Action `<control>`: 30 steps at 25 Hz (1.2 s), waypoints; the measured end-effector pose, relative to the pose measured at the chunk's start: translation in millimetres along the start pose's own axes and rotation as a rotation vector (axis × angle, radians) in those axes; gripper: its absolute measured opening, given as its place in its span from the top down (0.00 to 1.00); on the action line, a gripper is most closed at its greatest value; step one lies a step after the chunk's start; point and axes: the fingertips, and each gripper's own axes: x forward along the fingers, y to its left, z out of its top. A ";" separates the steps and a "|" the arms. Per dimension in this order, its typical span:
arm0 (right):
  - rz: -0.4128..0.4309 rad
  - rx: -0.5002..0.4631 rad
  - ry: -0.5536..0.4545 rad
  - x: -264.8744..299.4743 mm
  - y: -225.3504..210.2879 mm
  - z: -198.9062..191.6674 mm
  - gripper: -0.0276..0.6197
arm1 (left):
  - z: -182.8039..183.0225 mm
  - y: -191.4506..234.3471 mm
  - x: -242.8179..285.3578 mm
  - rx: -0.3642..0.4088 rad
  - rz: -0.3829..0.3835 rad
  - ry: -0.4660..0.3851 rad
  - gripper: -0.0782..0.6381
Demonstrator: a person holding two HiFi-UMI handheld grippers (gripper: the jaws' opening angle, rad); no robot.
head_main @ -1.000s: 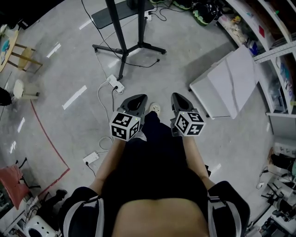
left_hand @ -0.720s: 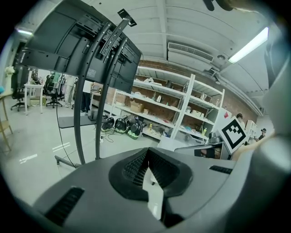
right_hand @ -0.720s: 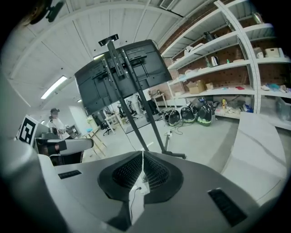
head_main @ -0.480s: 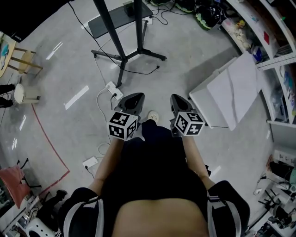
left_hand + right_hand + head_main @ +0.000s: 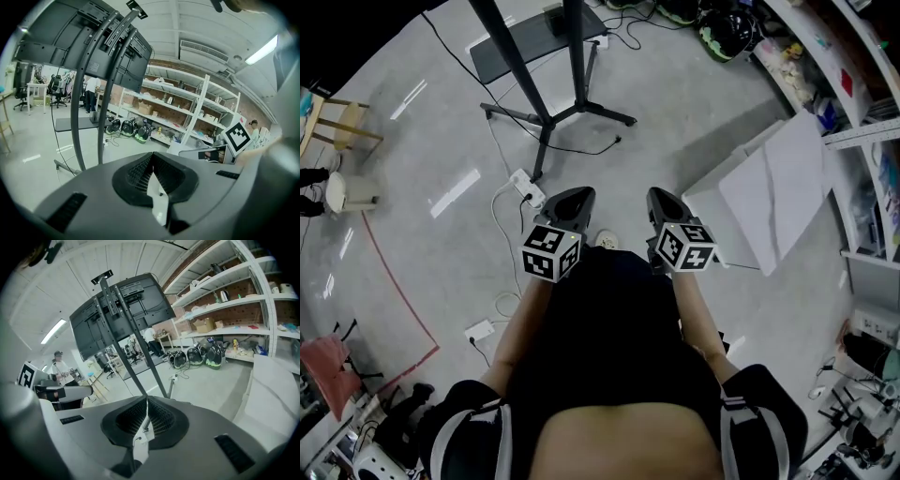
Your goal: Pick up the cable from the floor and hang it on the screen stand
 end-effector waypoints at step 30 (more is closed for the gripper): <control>-0.093 0.104 0.008 131.2 -45.7 88.6 0.92 | 78.3 93.8 138.2 0.048 -0.170 0.134 0.88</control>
